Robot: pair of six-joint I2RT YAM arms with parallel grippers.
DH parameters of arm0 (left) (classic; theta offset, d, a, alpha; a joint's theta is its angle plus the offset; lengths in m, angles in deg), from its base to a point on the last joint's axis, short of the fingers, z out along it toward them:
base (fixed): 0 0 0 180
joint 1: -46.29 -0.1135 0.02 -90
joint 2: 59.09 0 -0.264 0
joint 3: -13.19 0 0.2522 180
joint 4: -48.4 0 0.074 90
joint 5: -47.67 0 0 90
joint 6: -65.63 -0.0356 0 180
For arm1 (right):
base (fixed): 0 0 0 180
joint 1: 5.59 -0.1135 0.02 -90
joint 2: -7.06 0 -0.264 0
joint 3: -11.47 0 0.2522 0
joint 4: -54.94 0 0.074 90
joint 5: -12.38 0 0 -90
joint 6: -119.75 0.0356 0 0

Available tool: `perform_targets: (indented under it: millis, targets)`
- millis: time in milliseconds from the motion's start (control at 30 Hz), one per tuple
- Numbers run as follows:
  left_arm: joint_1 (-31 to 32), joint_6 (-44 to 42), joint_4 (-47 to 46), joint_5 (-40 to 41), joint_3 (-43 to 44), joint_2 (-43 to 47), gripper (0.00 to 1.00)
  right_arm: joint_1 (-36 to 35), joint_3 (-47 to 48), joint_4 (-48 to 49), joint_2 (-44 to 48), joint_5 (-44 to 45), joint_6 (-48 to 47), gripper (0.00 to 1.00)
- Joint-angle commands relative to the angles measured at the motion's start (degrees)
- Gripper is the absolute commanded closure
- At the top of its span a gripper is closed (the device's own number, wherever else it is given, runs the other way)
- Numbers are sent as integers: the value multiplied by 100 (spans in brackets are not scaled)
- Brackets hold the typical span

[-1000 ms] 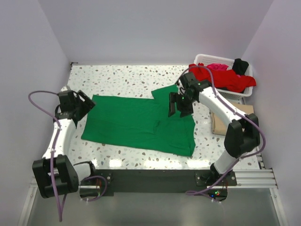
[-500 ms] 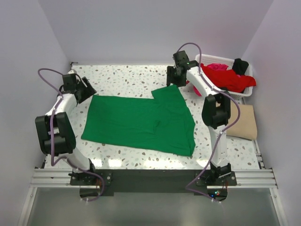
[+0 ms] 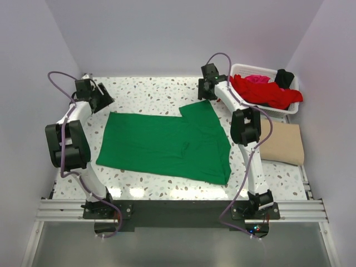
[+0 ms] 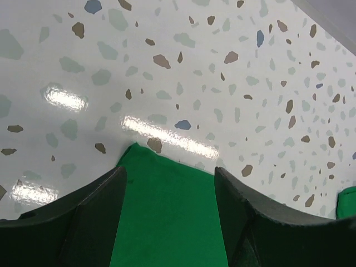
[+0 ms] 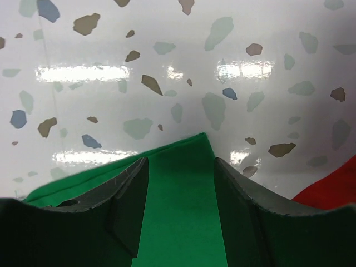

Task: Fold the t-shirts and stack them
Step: Fold the tshirt

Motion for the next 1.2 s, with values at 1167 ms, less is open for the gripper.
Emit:
perform_targets:
  millis: [1167]
  targets:
    - [159, -978, 707, 792, 1816, -1621, 42, 198, -319, 201, -172, -308, 105, 86]
